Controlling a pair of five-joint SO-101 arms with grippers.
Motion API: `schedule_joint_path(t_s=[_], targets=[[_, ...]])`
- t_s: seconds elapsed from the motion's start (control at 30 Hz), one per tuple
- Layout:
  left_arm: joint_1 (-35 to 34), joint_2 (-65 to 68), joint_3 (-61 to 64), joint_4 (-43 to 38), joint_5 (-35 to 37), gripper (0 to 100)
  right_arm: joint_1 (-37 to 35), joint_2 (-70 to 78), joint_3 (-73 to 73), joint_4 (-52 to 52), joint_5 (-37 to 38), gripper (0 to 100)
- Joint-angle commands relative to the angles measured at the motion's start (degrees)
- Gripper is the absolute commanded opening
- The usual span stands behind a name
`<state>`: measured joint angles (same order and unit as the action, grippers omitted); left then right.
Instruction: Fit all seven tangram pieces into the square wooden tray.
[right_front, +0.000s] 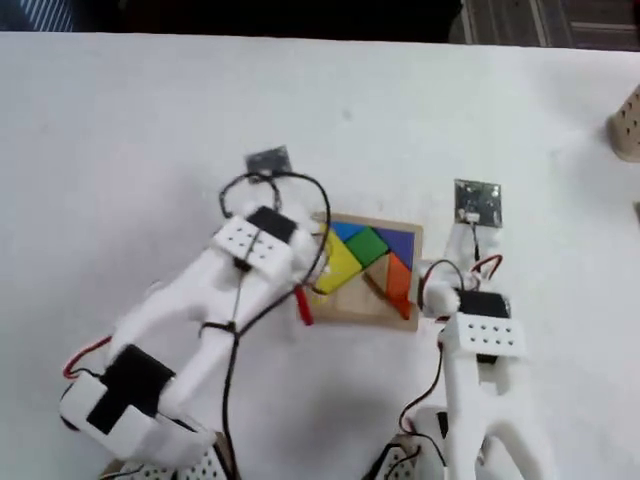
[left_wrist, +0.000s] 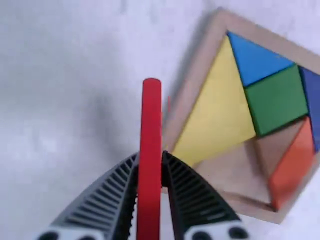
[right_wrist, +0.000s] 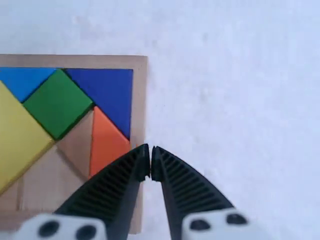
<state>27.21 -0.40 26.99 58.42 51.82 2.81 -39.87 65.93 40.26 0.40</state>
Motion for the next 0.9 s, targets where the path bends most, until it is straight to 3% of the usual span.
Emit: schedule_joint_path(t_s=[0.0, 0.13, 0.27, 0.43, 0.6, 0.7, 0.87], targets=[[3.4, 0.0, -4.6, -7.6, 10.4, 2, 1.2, -1.8, -0.4, -1.1, 1.2, 1.9], [4.0, 8.9, -8.3, -13.1, 19.2, 2, 1.2, -1.8, -0.4, -1.2, 1.5, 1.9], [3.8, 17.4, -17.1, -10.0, 22.9, 2, 1.1, -1.8, -0.4, -1.2, 1.6, 1.9], [7.6, 21.2, -23.9, -3.7, 22.7, 2, -0.1, -1.7, -0.4, -1.2, 1.7, 1.9], [7.8, 22.2, -24.6, -3.5, 18.5, 3, -1.5, -1.7, -0.3, -1.2, 4.7, 1.9], [7.3, 21.9, -24.6, -3.3, 17.1, 11, -1.8, -1.7, -0.2, -1.2, 5.5, 1.9], [7.4, 21.9, -24.6, -1.5, 14.6, 35, -1.8, -1.7, -0.1, -1.2, 5.7, 1.9]])
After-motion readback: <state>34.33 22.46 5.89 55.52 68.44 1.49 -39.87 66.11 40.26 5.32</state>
